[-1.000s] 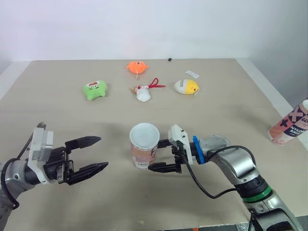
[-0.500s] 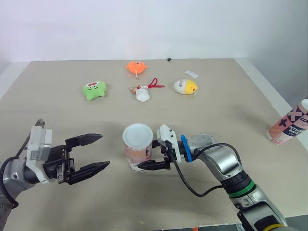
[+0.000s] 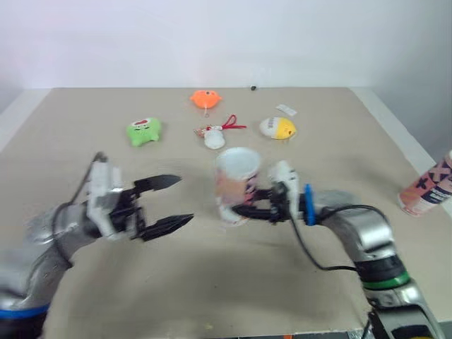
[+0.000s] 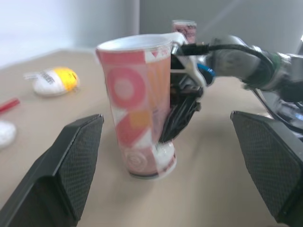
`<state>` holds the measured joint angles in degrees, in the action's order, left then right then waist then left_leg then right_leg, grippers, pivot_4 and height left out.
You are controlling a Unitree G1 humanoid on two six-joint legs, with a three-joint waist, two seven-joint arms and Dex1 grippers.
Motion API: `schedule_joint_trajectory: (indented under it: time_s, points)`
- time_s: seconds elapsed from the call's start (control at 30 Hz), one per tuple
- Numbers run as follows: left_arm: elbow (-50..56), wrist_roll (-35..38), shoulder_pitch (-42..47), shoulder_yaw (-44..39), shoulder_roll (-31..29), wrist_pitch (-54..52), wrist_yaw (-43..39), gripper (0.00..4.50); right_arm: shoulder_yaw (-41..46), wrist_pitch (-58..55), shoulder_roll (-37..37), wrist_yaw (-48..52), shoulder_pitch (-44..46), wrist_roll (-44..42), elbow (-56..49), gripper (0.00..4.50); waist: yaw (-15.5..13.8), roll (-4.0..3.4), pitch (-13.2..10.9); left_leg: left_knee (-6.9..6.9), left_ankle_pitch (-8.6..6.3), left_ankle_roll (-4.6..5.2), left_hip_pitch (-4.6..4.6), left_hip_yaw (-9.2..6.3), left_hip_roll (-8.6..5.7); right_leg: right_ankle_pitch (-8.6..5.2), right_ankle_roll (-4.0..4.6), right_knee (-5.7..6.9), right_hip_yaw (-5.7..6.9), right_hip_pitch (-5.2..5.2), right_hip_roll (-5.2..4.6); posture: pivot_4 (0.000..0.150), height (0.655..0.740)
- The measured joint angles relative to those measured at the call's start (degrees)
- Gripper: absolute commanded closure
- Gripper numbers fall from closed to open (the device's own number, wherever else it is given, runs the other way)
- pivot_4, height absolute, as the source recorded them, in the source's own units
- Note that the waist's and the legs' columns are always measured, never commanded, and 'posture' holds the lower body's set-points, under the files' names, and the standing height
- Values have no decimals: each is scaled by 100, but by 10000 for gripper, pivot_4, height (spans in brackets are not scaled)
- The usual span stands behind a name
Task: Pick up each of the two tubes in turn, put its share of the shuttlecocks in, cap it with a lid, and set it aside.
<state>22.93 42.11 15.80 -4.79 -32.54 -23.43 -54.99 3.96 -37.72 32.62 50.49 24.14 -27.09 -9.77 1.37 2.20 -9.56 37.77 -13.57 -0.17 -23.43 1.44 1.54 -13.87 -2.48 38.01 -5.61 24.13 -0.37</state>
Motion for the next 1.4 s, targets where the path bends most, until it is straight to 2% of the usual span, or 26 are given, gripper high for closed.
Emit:
schedule_joint_trajectory:
  time_s: [0.13,0.3,0.37,0.4,0.43,0.7,0.93,0.97,1.0,1.07,1.1,1.4]
  points:
    - [-673,-495,650,583,554,245,64,0,1022,44,-124,-1158,-653,158,-139,24105,0,2,2,-6,-2,0,0,3,-1,-2,-2,0,-9,2,6,1500,7400]
    - [-1766,-975,1636,953,1160,635,-54,0,1496,245,-646,-2669,-1405,725,-249,24105,13,-4,3,-7,3,-7,1,8,1,4,-3,6,-19,9,16,1500,7400]
    - [-1796,-988,1671,960,1179,654,-55,0,1502,264,-666,-2728,-1408,742,-249,24105,26,-6,4,-5,4,-9,3,12,1,6,-6,6,-25,9,16,1500,7400]
    - [-2190,-1103,2006,1122,1410,837,-203,0,1858,483,-896,-3248,-1605,855,-243,24105,35,-9,6,-5,4,-9,5,14,0,8,-13,5,-31,6,16,1500,7400]
    - [-2257,-1125,2030,1140,1424,855,-230,0,1915,550,-950,-3334,-1649,865,-243,24105,38,-12,8,2,5,-8,7,16,-1,1,-36,4,-35,3,15,1500,7400]
    - [-2640,-1267,2317,1334,1577,854,-602,0,2471,1472,-1361,-4238,-1769,1057,255,24105,54,-19,12,6,5,-7,7,17,1,2,-40,4,-36,2,19,1500,7400]
    - [-2640,-1305,2151,1330,1407,837,-628,0,2389,1891,-1489,-4363,-1715,1065,594,24105,114,-18,15,20,6,-7,19,14,4,6,-49,4,-33,-19,20,1500,7400]
    - [-2635,-1309,2136,1330,1398,837,-619,0,2369,1894,-1489,-4328,-1698,1050,626,15284,118,-18,15,25,6,-6,22,14,5,7,-52,3,-33,-23,20,1500,7400]
    - [-2624,-1311,2131,1330,1399,837,-609,0,2341,1869,-1483,-4277,-1717,1038,667,12020,119,-15,16,27,7,-4,25,13,5,9,-54,2,-33,-28,20,1500,7400]
    - [-2616,-1315,2124,1330,1397,837,-567,0,2266,1781,-1487,-4170,-1832,1019,747,1907,121,-17,17,27,9,-1,25,14,5,11,-55,2,-34,-26,20,1500,7400]
    - [-2612,-1318,2118,1325,1394,837,-542,0,2177,1749,-1492,-4078,-1903,988,763,812,125,-18,16,27,10,0,25,14,6,11,-54,3,-34,-25,21,1500,7400]
    - [-2501,-1319,2014,1320,1371,795,-501,0,2123,1489,-1255,-3720,-2003,774,691,812,136,-16,18,27,10,0,26,12,11,12,-52,2,-32,-28,26,1500,7400]
